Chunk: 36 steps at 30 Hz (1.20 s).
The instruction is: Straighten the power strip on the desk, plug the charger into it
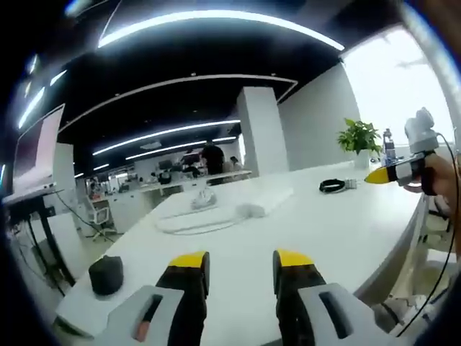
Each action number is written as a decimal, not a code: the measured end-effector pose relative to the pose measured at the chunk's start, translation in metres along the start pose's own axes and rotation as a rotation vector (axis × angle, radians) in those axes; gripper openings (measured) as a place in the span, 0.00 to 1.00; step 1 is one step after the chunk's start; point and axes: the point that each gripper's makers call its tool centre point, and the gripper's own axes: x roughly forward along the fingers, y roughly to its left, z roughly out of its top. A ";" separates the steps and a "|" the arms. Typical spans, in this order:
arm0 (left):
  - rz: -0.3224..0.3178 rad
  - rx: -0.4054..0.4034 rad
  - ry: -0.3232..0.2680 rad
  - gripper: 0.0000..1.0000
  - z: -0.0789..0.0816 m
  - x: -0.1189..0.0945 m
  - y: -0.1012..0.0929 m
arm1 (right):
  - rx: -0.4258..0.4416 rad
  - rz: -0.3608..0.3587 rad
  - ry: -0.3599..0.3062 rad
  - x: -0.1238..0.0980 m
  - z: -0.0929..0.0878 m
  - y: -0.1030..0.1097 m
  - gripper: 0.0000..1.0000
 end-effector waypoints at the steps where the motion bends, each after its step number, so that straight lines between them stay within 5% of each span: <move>1: 0.004 -0.001 0.000 0.36 0.000 0.000 0.001 | -0.003 0.002 -0.001 0.001 0.001 0.001 0.45; 36: -0.021 0.007 0.003 0.35 0.002 0.000 -0.004 | -0.021 0.026 0.032 0.009 -0.006 0.012 0.44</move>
